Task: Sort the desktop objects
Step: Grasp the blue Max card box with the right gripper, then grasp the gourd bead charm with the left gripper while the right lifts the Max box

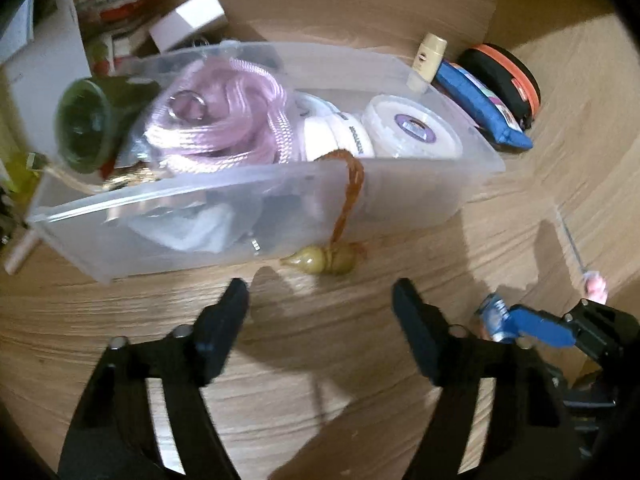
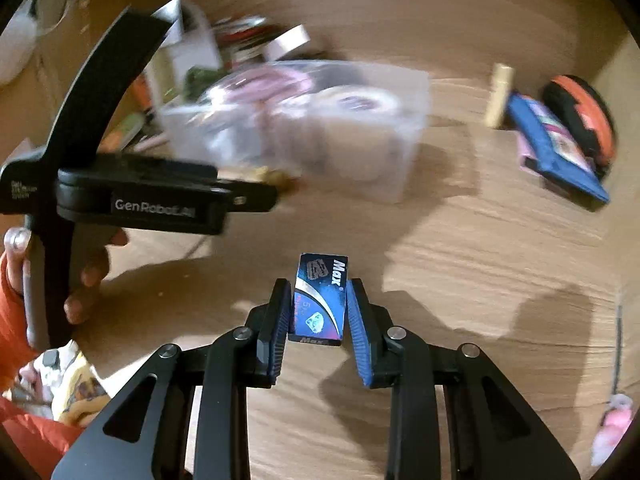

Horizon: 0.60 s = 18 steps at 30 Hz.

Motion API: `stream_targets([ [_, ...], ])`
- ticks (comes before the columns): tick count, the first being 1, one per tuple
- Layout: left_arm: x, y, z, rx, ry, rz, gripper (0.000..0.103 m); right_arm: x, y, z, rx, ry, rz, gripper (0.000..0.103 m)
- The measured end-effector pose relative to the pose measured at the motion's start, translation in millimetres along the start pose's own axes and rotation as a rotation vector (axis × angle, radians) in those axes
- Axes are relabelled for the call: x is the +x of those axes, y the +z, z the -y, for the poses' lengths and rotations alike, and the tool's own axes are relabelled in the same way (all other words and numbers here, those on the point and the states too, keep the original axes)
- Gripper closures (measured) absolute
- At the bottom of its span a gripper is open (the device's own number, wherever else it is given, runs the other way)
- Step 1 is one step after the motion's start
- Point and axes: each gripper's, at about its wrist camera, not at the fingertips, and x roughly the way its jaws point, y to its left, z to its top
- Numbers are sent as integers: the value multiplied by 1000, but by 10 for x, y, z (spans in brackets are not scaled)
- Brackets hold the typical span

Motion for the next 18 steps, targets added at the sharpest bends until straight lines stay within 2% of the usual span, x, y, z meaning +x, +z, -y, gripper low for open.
stream_targets([
  [2,48,31,-19,-52,-16,-13,32,-64,16,115,18,-12,16,77],
  [7,71,53,7,-88,-22,-14,32,-140,82,233,17,-14,48,77],
  [9,76,61,-3,-107,-12,-6,38,-107,128,239,8,-8,53,77],
  [11,78,74,-23,-118,-4,2,49,-79,160,231,2,0,55,77],
  [12,72,77,-26,-112,-4,1,50,-67,155,229,1,3,56,77],
  [13,74,72,-14,-93,-12,-5,58,-61,163,222,-1,6,56,77],
  [14,75,68,-15,-78,-12,-7,62,-57,169,216,-3,9,57,77],
  [18,57,25,0,-23,-11,6,62,-35,188,187,-9,10,56,77],
])
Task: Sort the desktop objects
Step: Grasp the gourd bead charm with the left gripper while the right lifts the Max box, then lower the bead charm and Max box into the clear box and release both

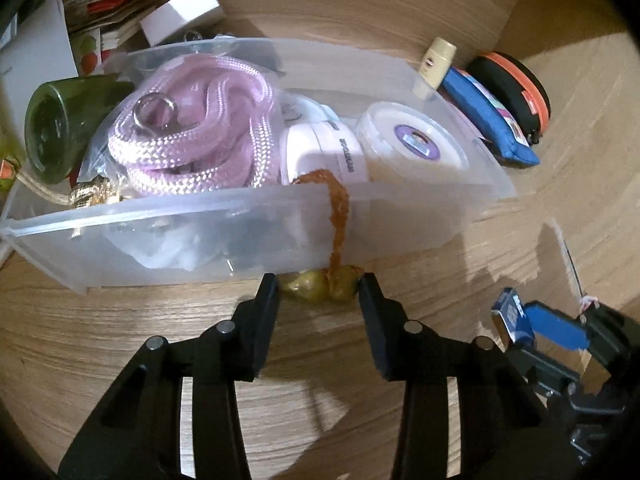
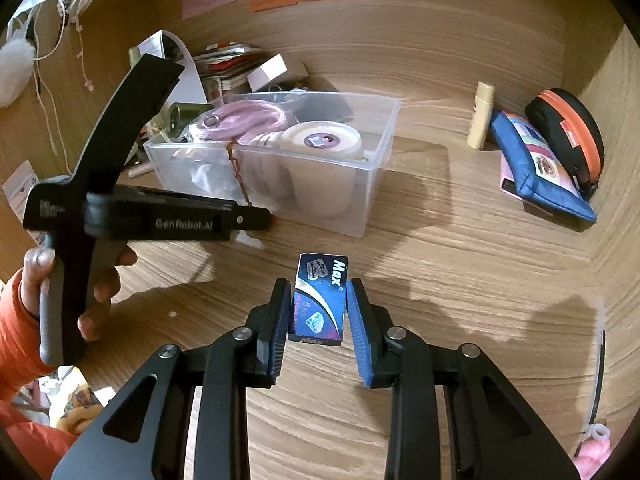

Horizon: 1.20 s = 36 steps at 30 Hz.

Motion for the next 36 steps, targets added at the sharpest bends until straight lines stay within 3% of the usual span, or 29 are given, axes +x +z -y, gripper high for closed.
stream_targets([
  [5,-94,-61,-59,0,-48,7,62,-11,16,-40,-4,-10,-1,77],
  [12,-517,-101,-121,11,-37,118,62,-63,164,-61,1,-18,28,77],
  [20,-946,84,-241,-8,-66,237,62,-131,413,-11,31,-2,78,77],
  [29,-946,375,-426,-58,-86,275,62,-87,723,-5,41,-16,115,77],
  [36,-817,525,-479,-57,-103,256,62,78,876,-21,23,-25,101,77],
])
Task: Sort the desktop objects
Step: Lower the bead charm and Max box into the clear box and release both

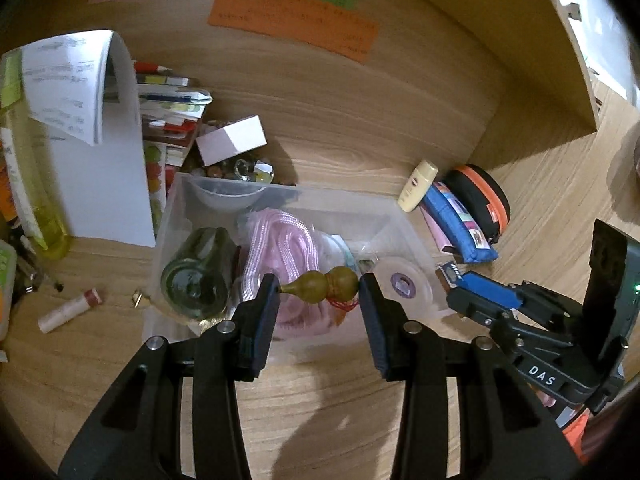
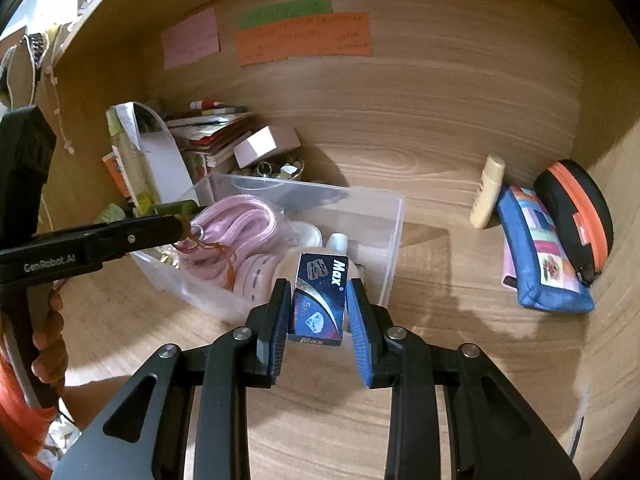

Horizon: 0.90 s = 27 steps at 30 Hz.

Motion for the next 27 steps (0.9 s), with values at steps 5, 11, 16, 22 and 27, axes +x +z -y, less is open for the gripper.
stream_targets([
  [5,171,48,55,36,25,-13,62,167,53,-11,-6,4,-23,77],
  [11,360,77,45,56,60,-13,62,372,81,9,-8,11,-56,77],
  [16,455,76,65,102,89,1,62,464,87,-8,-20,4,-65,77],
  [22,524,26,137,170,136,10,62,520,93,-17,-34,-3,-64,76],
  [27,553,5,167,201,149,-1,57,529,88,-40,-47,-11,-60,76],
])
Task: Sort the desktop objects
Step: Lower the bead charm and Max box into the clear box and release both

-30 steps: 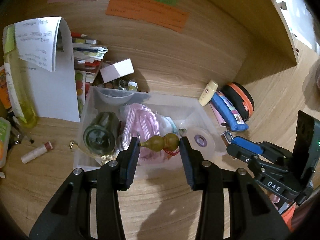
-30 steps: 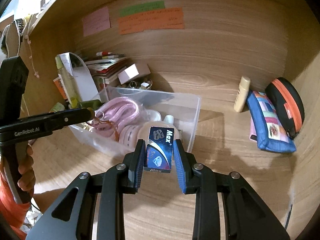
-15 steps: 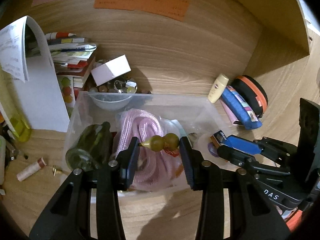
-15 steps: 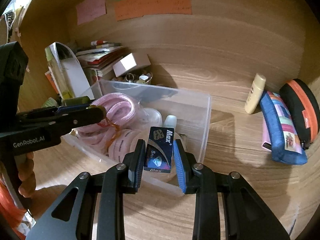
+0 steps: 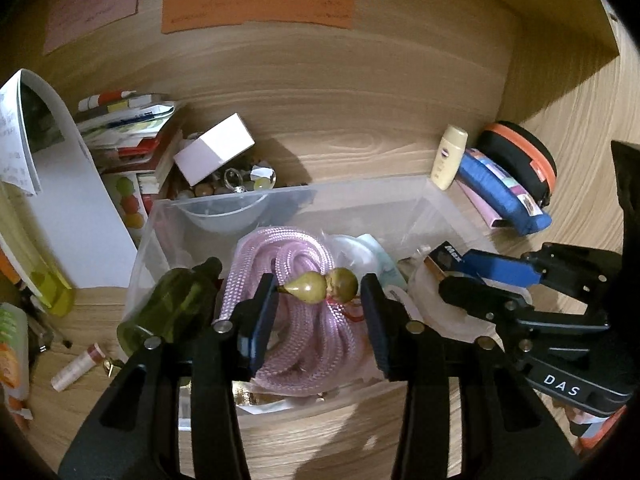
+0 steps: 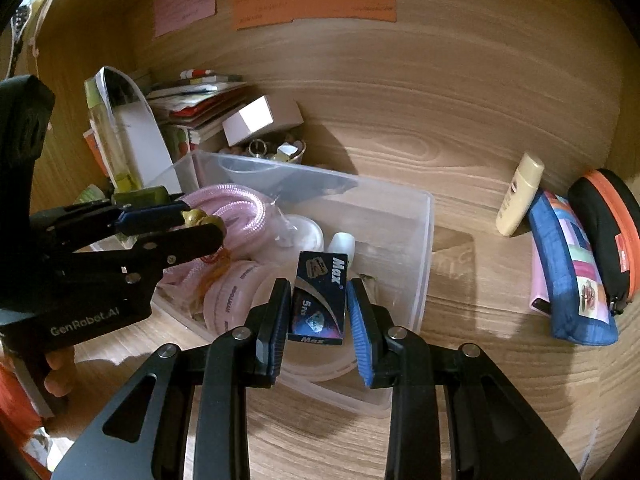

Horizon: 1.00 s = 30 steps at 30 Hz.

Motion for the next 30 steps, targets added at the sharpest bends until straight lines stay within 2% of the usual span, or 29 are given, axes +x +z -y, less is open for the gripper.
stream_targets([
  [2,-6,-2,17,6,-18,-6,46,3,4,-8,-5,-6,0,75],
  [5,-46,-19,56,16,-27,-3,39,-7,5,-6,-5,-8,-11,64],
  [6,-65,-25,70,22,-21,3,38,-16,1,-5,-1,-6,-15,64],
  [8,-114,-33,79,25,-13,17,28,-30,3,0,-2,-9,-18,64],
  [10,-161,-30,81,22,-17,28,27,-53,2,6,3,-8,-19,63],
  [13,-241,-14,100,26,-11,47,26,-116,-2,-2,2,-19,-8,57],
  [18,-357,9,112,20,5,69,17,-257,-15,-1,4,-37,16,50],
  [21,-455,9,102,15,26,97,11,-350,-25,11,12,-49,30,41],
  [23,-526,7,94,10,37,110,8,-417,-38,9,19,-56,44,29],
  [25,-573,6,85,5,41,111,7,-501,-54,-8,19,-71,67,22],
  [30,-681,-20,104,30,22,101,7,-685,-88,-70,11,-100,111,15],
])
